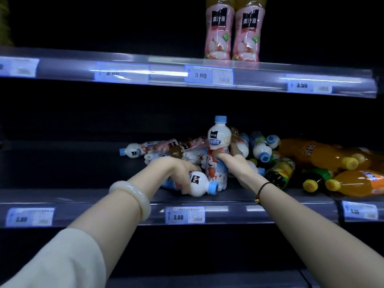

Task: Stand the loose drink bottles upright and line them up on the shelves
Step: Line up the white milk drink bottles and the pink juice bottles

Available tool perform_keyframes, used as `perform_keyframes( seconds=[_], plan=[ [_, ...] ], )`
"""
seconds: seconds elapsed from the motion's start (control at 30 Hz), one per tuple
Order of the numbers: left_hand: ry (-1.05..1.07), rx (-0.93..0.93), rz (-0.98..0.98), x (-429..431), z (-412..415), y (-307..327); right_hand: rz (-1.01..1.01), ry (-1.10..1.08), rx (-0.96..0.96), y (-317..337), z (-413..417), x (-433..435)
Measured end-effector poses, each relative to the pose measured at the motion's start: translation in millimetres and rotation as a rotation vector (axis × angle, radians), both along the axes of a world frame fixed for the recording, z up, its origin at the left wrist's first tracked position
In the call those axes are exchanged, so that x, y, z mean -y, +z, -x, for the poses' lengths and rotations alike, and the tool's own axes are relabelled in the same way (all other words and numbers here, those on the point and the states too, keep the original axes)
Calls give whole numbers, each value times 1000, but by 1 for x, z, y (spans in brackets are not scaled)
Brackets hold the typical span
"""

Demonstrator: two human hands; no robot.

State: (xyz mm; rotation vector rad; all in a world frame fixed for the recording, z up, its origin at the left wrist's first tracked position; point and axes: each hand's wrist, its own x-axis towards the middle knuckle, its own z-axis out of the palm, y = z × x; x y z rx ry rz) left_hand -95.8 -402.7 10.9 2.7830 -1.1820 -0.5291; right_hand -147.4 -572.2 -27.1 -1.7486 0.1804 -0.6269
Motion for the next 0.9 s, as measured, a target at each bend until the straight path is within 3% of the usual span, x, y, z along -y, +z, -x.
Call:
perform_keyframes(
  seconds=[0.13,0.27,0.33,0.4,0.53,0.9],
  plan=[
    [42,-81,241,-12,-9,-9,-36,5,71,-1,6,1],
    [122,-88,745,-34,-10,7,-64,19,104,0,14,0],
    [168,-186,1011,-46,-13,11,-85,51,90,0,14,-2],
    [232,-300,1137,-58,-15,10,-85,77,79,1,12,-12],
    [339,-383,1264,-77,-17,-5,-111,187,45,-1,-1,-49],
    [378,-334,1254,-179,-63,-16,-215,282,96,-9,-62,-182]
  ],
)
